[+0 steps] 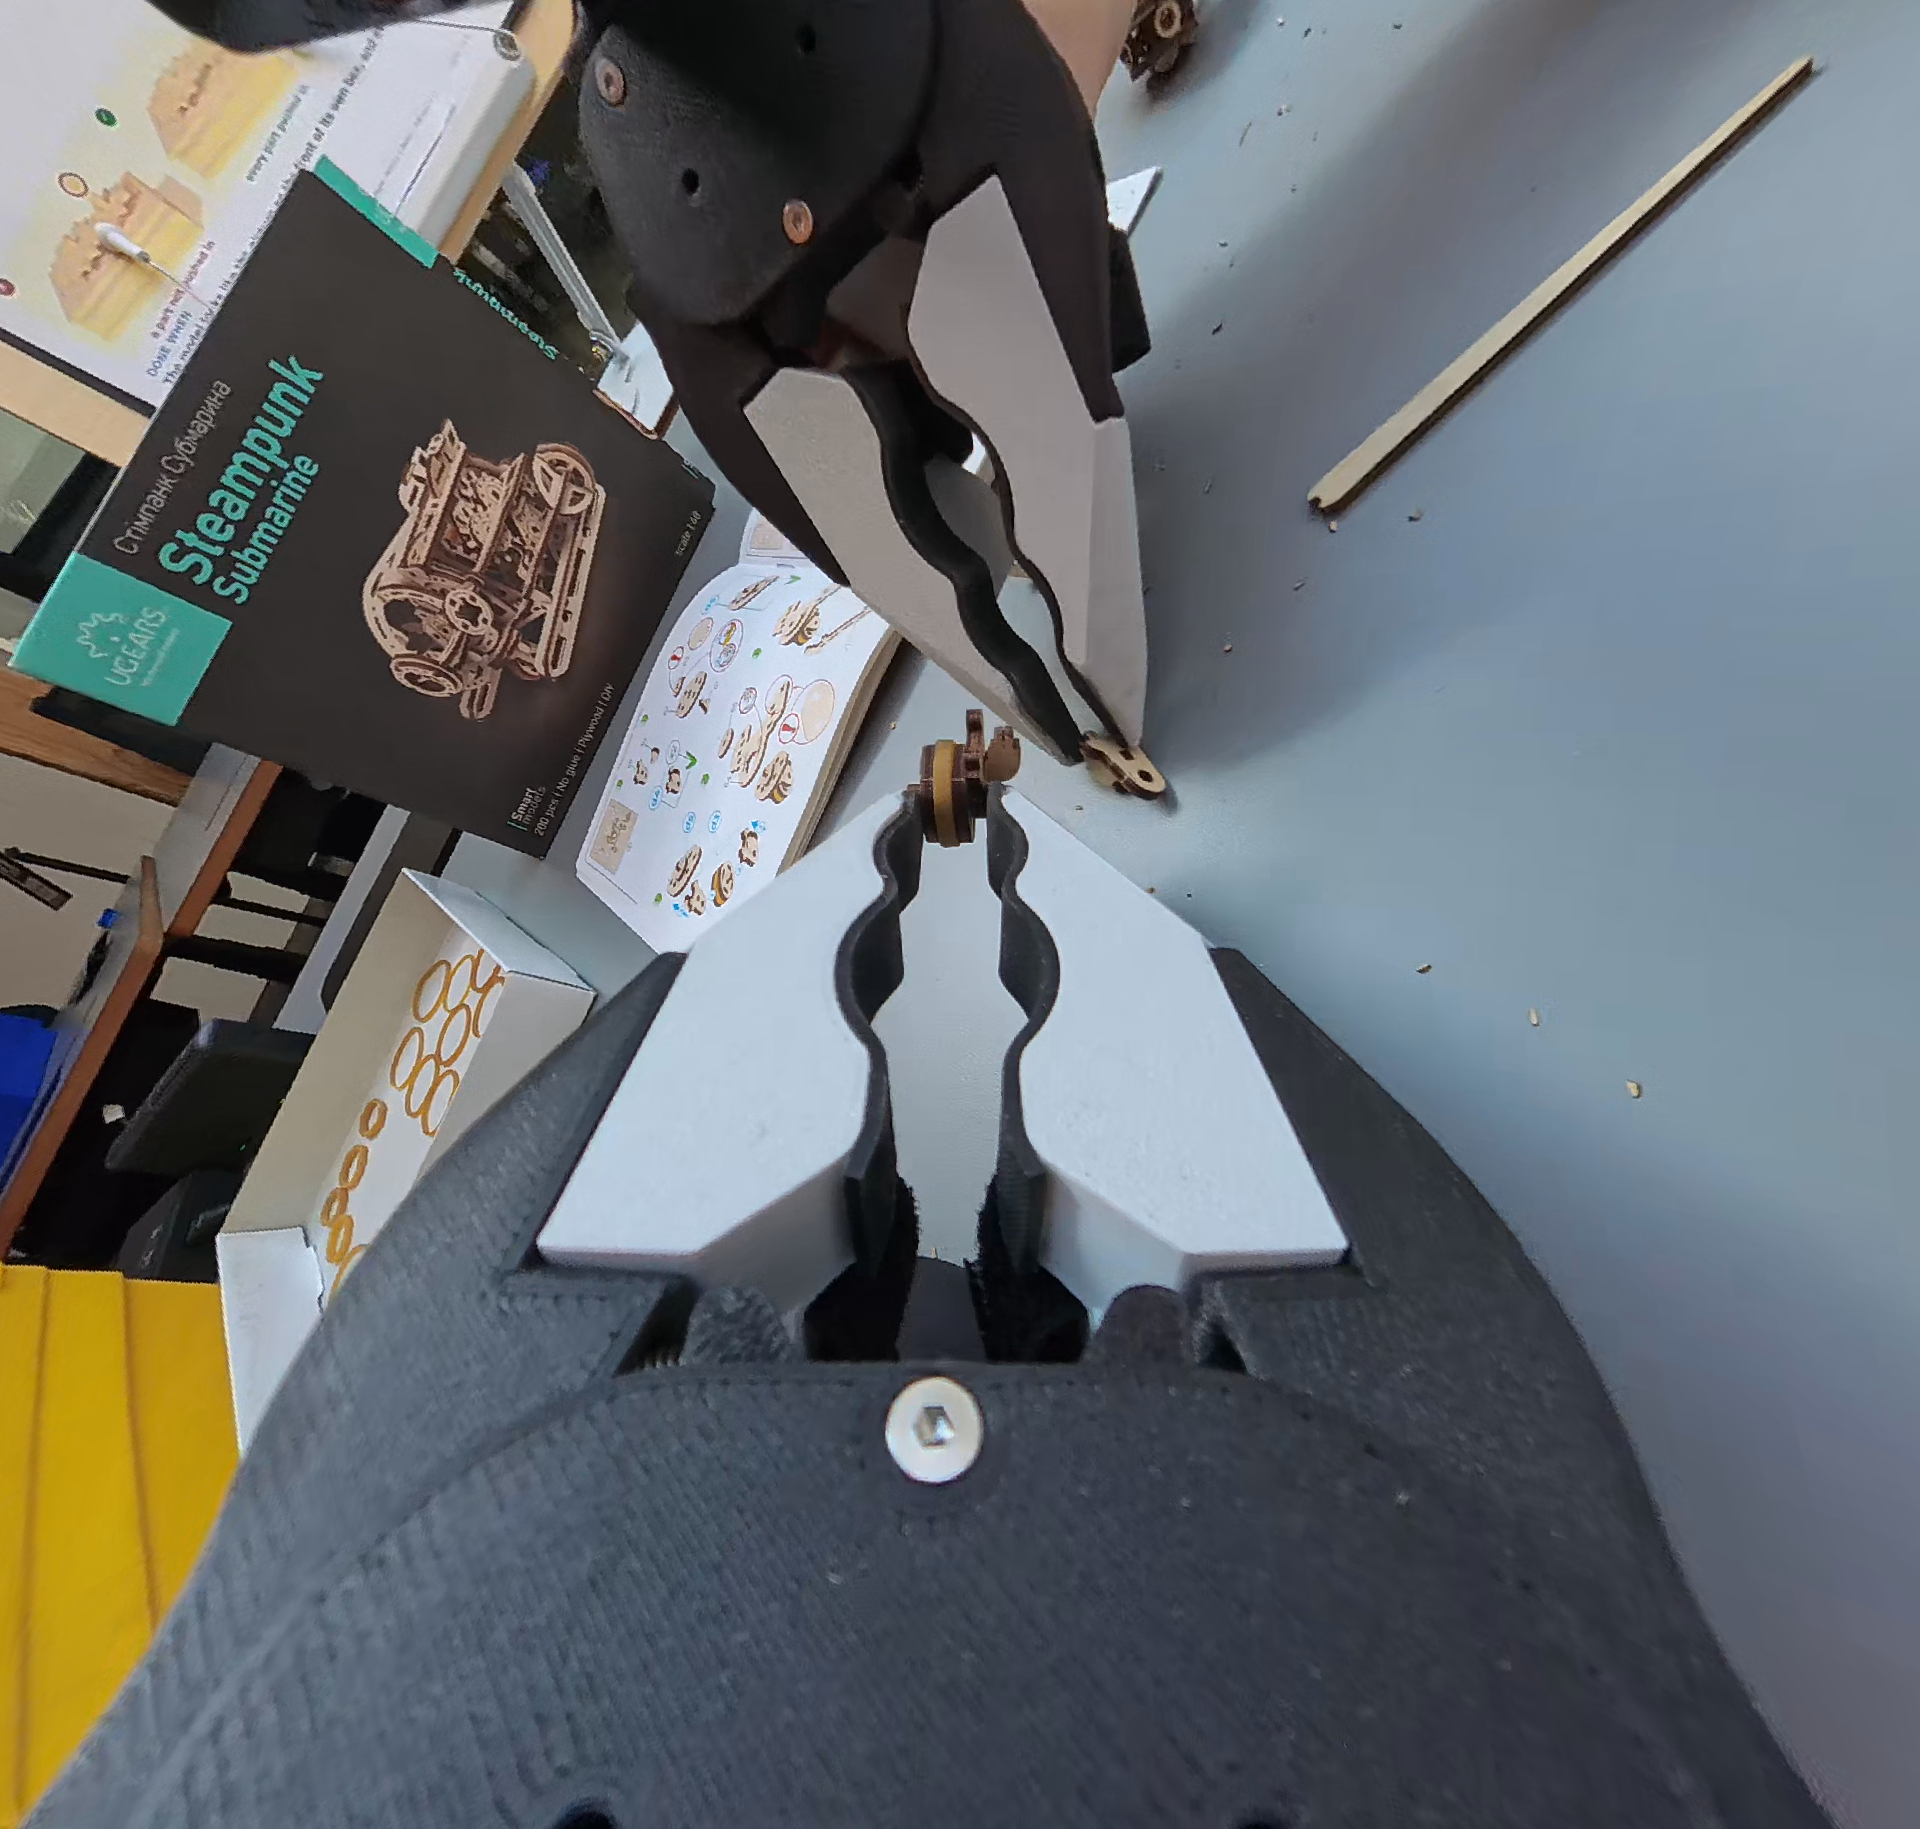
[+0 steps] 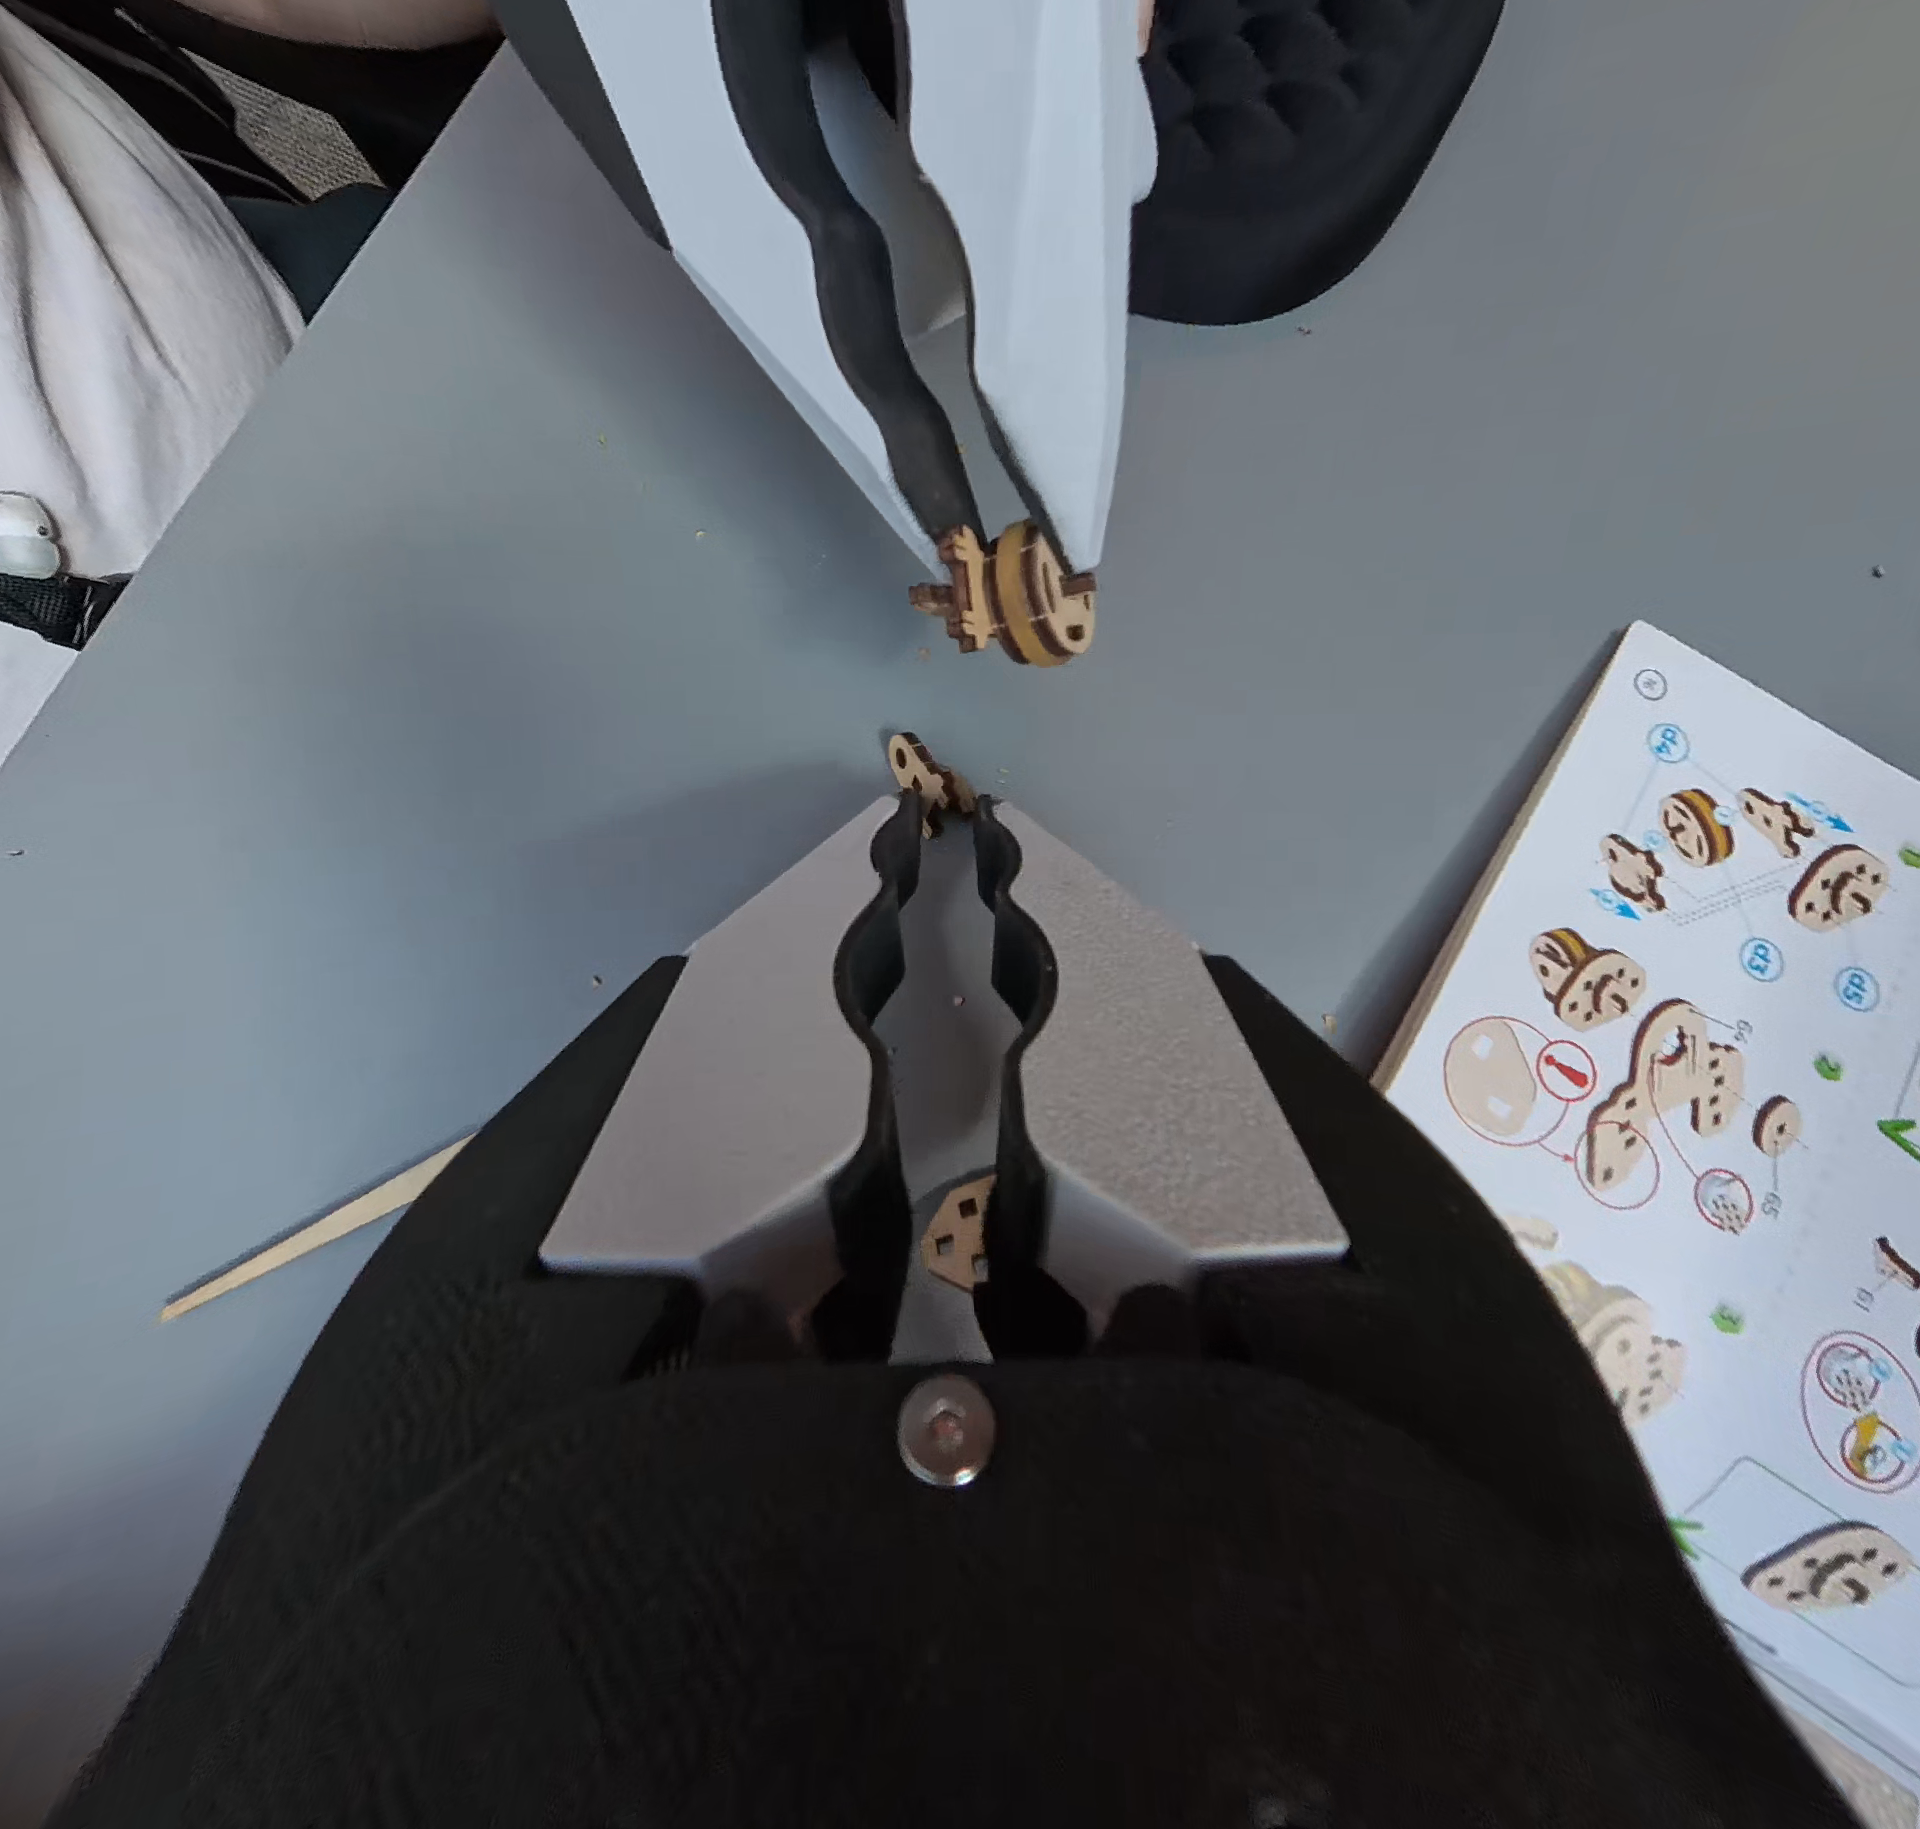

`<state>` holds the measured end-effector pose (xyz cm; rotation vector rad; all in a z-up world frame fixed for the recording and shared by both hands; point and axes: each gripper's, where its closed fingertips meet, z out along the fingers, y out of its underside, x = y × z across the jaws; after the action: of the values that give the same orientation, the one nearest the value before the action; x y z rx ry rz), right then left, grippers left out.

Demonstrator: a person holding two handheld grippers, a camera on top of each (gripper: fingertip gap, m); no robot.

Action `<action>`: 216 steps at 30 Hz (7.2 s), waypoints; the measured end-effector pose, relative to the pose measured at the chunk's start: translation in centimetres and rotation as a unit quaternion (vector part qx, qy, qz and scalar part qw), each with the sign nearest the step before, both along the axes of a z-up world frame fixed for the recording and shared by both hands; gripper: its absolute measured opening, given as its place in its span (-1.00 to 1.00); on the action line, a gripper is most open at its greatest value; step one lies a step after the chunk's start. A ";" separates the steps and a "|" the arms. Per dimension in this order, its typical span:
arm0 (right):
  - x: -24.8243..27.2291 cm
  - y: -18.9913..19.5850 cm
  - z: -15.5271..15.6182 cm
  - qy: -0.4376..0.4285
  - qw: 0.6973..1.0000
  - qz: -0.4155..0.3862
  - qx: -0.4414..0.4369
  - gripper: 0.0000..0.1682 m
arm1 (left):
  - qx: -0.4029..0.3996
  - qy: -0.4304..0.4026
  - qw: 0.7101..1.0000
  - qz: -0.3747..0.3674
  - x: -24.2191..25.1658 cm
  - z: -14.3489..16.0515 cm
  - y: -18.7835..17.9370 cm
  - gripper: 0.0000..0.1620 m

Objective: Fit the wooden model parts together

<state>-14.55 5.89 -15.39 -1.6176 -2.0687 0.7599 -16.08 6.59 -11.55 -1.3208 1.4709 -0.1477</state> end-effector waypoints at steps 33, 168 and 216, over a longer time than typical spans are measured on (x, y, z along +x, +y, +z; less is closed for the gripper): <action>0.1 2.4 2.5 0.058 0.933 -0.184 0.302 -0.89 | 0.111 0.133 0.985 -0.011 0.9 -3.6 -0.1 -0.82; -0.8 0.3 3.0 0.061 0.821 -0.231 0.519 -0.91 | 0.079 0.114 0.990 -0.026 0.5 -3.4 -0.7 -0.79; -0.7 -0.5 3.2 0.067 0.816 -0.218 0.531 -0.91 | 0.090 0.130 0.987 -0.034 0.7 -3.8 -0.9 -0.90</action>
<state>-15.23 5.34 -12.22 -1.1870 -1.4236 -0.4130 -15.40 5.68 -15.40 -1.1754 1.7075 0.1172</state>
